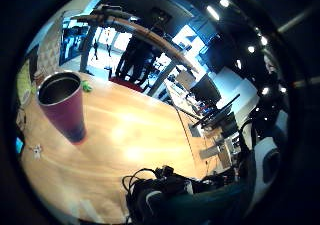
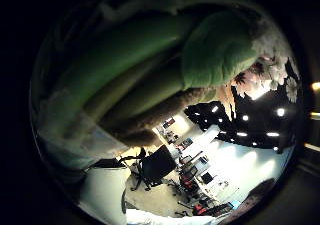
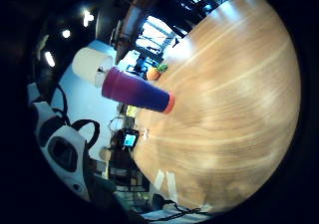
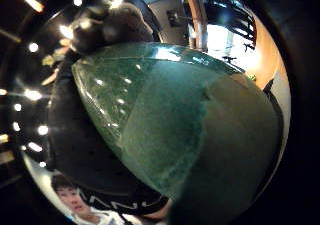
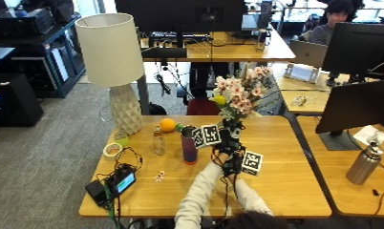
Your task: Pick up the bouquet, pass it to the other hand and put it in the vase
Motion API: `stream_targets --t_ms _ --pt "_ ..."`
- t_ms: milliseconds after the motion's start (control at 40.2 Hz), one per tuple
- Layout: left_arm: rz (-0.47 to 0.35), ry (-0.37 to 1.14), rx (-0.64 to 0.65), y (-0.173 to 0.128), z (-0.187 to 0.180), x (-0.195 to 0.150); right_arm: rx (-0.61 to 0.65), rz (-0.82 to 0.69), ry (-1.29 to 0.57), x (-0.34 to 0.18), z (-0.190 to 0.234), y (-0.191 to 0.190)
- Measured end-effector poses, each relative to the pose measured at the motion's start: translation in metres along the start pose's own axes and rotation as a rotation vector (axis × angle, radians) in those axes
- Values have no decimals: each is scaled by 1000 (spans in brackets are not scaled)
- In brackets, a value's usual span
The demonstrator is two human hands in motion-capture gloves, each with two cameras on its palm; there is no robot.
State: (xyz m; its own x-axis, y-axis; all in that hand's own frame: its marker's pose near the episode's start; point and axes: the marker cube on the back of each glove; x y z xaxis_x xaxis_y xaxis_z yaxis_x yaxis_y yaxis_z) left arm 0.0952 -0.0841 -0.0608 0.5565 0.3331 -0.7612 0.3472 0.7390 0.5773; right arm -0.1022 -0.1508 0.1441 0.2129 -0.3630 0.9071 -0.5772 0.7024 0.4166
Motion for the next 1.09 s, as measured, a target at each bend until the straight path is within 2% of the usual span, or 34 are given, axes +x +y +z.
stream_targets --t_ms 50,149,249,323,447,572,671,870,1019,1094 --pt "12 2 6 -2 -4 -2 -21 -41 39 -9 1 4" --pt "44 10 18 -11 -16 1 -108 -186 152 -59 2 19" --pt "75 6 49 -28 -34 9 -265 -244 71 -84 7 27" --pt "87 1 75 -43 -47 13 -292 -306 59 -85 4 24" --pt "90 -2 117 -70 -72 23 -329 -233 57 -82 -6 23" --pt "78 -2 151 -93 -88 23 -323 -175 94 -77 -16 20" --pt "69 -10 199 -116 -101 18 -309 -230 121 -74 -26 13" --pt "-8 -14 262 -150 -123 -4 -283 -201 146 -65 -41 5" --pt "-85 -8 284 -165 -132 -28 -277 -264 125 -62 -47 -1" --pt "-104 49 294 -171 -135 -36 -266 -303 156 -55 -52 -6"
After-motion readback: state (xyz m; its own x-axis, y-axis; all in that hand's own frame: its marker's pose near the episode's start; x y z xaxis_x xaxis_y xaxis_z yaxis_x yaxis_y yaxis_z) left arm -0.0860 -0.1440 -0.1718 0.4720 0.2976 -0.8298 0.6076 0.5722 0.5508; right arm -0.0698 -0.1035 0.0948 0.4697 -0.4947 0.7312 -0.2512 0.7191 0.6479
